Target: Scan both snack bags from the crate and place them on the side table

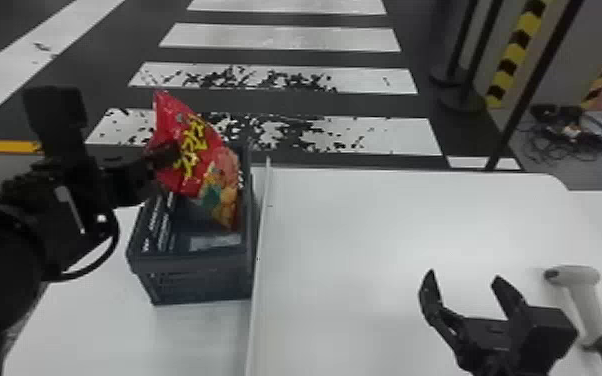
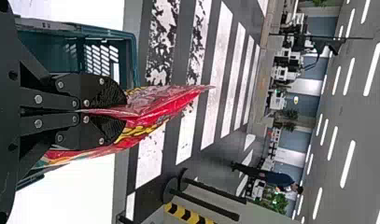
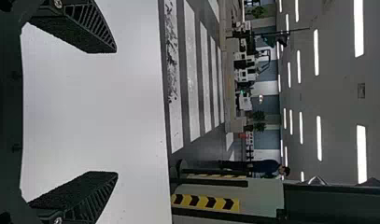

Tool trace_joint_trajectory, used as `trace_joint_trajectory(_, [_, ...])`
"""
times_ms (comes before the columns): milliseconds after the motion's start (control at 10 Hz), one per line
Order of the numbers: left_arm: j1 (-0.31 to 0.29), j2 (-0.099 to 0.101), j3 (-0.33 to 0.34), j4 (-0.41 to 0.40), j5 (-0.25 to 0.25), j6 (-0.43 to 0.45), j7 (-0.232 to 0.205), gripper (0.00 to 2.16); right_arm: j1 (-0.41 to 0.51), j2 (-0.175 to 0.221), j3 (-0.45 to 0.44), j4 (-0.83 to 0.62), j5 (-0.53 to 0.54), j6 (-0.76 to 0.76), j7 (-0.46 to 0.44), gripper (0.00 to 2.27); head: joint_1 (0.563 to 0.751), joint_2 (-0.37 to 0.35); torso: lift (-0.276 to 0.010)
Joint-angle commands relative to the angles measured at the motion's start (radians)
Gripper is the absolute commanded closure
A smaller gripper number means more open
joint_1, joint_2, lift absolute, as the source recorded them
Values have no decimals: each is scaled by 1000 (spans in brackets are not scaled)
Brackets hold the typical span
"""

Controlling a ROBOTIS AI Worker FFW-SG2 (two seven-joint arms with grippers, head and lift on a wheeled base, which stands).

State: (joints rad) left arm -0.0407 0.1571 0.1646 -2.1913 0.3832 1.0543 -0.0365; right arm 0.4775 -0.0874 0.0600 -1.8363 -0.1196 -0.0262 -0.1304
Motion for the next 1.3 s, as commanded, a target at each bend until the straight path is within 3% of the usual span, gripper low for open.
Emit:
trace_joint_trajectory(0, [2, 1, 24, -31, 20, 22, 6, 2142, -3, -2, 0, 0, 0, 1, 0, 49, 695, 19, -95])
trace_joint_trajectory(300, [2, -1, 55, -79, 65, 50, 20, 2145, -10, 0, -2, 0, 0, 1, 0, 49, 695, 31, -95])
trace_joint_trajectory(500, [-2, -21, 55, -99, 122, 56, 21, 2142, -11, 3, 0, 2, 3, 1, 0, 49, 695, 30, -95])
trace_joint_trajectory(900, [-19, -62, 9, -100, 221, 59, 0, 2145, -7, 8, -16, 2, 6, -2, 0, 49, 695, -41, -95])
trace_joint_trajectory(1200, [15, -65, -20, -51, 290, 53, -31, 2145, -8, 6, -37, 2, 0, -2, -2, 49, 695, -103, -95])
